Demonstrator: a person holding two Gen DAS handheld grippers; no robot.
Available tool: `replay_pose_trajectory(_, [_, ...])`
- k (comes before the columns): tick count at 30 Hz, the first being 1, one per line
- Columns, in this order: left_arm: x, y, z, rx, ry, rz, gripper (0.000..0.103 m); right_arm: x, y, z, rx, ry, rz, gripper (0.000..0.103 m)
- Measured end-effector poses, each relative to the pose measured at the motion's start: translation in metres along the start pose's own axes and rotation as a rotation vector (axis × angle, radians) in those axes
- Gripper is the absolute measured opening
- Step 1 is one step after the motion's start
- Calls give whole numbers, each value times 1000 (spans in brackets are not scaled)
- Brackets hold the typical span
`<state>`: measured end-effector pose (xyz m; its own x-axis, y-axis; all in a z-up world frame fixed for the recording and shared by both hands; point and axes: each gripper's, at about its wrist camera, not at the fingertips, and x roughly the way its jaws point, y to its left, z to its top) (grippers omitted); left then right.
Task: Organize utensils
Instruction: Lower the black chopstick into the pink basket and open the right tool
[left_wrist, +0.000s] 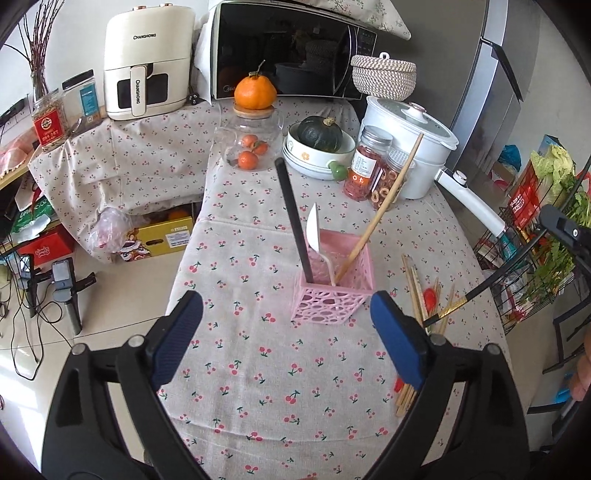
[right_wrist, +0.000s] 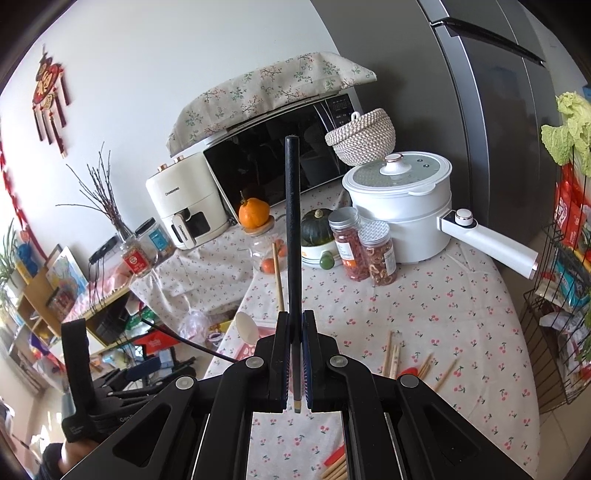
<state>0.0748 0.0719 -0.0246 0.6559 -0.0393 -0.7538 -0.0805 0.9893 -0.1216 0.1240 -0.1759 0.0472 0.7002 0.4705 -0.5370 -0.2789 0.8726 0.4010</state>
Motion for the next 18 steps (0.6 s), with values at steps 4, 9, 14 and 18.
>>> replay_pose_trajectory(4, [6,5,-4,5,40,29,93,4,3,6,9,-21,13,6])
replay_pose_trajectory(9, [11,10,-6,0,74,33,93,12,10,15,22,-64,37,6])
replay_pose_trajectory(14, [13,11,-5,-2,83,26,93,31,21,20,34,-84,72,6])
replay_pose_trajectory(18, [12,11,-6,5,84,16,93,55,36,17,3,-66,43,6])
